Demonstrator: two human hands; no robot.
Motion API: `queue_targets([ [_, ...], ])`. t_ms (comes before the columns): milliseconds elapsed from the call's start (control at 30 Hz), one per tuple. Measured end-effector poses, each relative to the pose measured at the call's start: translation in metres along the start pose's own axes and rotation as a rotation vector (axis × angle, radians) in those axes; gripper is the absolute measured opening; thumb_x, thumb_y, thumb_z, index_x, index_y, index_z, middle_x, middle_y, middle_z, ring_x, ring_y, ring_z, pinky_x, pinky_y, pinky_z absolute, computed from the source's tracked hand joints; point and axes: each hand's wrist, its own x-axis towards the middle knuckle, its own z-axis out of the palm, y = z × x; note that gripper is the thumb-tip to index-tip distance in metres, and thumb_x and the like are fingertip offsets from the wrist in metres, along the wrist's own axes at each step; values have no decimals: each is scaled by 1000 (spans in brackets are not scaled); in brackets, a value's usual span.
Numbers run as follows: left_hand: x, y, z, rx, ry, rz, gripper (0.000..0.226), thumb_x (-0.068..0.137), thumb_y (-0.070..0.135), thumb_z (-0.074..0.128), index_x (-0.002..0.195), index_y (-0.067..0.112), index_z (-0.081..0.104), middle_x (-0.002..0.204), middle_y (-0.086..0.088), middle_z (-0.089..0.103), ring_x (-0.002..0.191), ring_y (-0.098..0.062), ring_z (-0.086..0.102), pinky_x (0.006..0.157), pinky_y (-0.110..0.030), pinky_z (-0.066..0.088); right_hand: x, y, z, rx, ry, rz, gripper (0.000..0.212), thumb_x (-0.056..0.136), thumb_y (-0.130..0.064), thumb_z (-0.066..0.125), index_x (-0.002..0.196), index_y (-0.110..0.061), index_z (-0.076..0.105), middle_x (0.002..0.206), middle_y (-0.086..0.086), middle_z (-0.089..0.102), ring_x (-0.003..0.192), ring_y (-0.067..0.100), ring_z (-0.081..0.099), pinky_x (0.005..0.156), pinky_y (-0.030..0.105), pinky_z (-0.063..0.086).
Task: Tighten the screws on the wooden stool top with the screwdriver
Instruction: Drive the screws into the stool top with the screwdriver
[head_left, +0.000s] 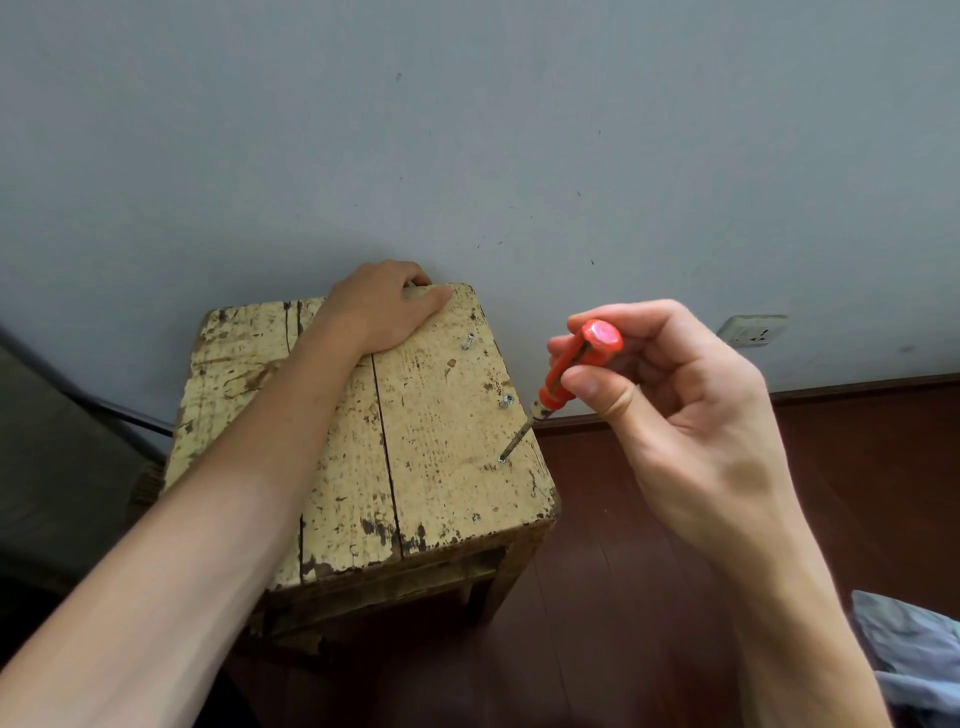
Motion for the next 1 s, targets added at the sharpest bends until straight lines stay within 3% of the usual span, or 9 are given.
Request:
queue_targets([
  [200, 1, -1, 1, 8, 3, -1, 55, 90, 76, 47, 120, 35, 68, 130, 4, 66, 118, -24, 59, 82, -36, 38, 0, 0, 1, 8, 1, 6, 17, 93, -29, 76, 107, -35, 68, 106, 0, 79, 90, 27, 79, 87, 53, 62],
  [400, 0, 0, 0, -6, 3, 2, 55, 91, 75, 48, 119, 33, 68, 128, 3, 66, 116, -23, 59, 84, -37, 42, -1, -3, -3, -30, -86, -6, 28, 102, -18, 70, 128, -30, 71, 114, -2, 76, 99, 29, 77, 93, 47, 62],
  [500, 1, -1, 1, -5, 4, -2, 55, 89, 76, 48, 119, 33, 68, 127, 3, 66, 115, -24, 60, 84, -37, 42, -2, -6, -1, 82, -131, 11, 27, 103, -12, 67, 128, -23, 69, 129, 0, 76, 110, 24, 77, 94, 32, 62],
  [700, 2, -3, 2, -16, 6, -3, 56, 88, 77, 48, 117, 34, 68, 125, 4, 67, 112, -23, 60, 86, -37, 45, -2, -9, 8, 68, -66, -4, 25, 97, -9, 72, 118, -24, 72, 108, 1, 81, 92, 20, 79, 87, 25, 60],
  [867, 2, -4, 3, -11, 9, 4, 56, 88, 78, 47, 115, 34, 68, 124, 4, 67, 110, -22, 60, 83, -36, 41, -3, -10, 18, -8, 53, -12, 21, 94, -17, 79, 112, -24, 72, 104, -5, 82, 88, 21, 80, 83, 23, 60],
  [1000, 2, -4, 3, -8, 11, -1, 56, 88, 79, 47, 116, 35, 68, 125, 5, 67, 112, -22, 60, 82, -35, 40, -3, -10, 18, 2, 48, 0, 22, 96, -21, 78, 115, -28, 71, 104, -4, 80, 91, 23, 79, 86, 26, 60],
])
